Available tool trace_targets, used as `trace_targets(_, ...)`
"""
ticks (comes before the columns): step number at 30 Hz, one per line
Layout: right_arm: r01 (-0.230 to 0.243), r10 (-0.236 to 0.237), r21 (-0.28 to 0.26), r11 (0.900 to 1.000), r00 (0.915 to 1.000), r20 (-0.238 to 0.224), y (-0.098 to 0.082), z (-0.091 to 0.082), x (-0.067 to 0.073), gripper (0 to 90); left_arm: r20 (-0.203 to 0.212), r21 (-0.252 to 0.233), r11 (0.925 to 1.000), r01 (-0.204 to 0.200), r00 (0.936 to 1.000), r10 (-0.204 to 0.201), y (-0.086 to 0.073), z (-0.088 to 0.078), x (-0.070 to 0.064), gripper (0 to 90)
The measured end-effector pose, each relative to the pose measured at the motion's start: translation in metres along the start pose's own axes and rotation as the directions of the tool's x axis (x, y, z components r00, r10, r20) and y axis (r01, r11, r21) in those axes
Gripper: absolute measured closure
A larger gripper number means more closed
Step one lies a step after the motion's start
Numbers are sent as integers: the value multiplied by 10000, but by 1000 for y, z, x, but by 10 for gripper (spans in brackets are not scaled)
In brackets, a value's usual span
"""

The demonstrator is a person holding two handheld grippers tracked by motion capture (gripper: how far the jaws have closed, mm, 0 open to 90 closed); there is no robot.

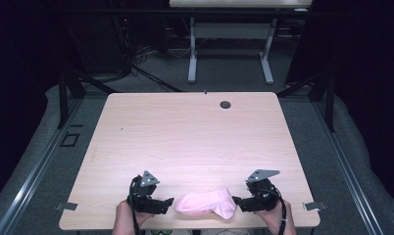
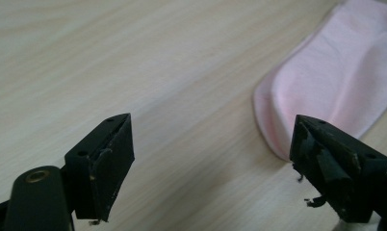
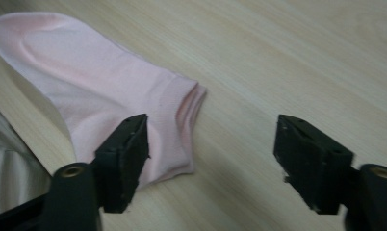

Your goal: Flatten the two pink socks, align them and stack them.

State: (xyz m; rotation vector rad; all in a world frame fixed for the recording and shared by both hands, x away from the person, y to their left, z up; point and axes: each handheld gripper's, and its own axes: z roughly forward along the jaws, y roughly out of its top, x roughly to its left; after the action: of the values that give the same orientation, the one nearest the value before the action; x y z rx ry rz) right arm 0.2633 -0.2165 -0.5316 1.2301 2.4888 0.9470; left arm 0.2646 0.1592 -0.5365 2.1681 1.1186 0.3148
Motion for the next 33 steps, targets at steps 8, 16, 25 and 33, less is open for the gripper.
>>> trace_targets(8,-509,562,-600,9969,9944,891,-12,-21,-26,54,-1445,-161,9973,717,9868,-733,-24,-18,42,65)
trace_targets(16,-1533,1624,-631,9862,9697,1824,-42,-11,-72,0,-2912,-954,9841,1499,9411,-1716,-59,-13,87,5)
trace_targets(25,-1929,2001,-536,9797,9526,2291,-60,4,-90,0,-3368,-1279,9772,1696,9193,-2037,-73,-2,102,3)
trace_targets(33,-1694,2041,-1476,9744,9421,2660,-68,9,-94,0,-3072,-1172,9722,2026,9236,-2295,-73,-1,108,3)
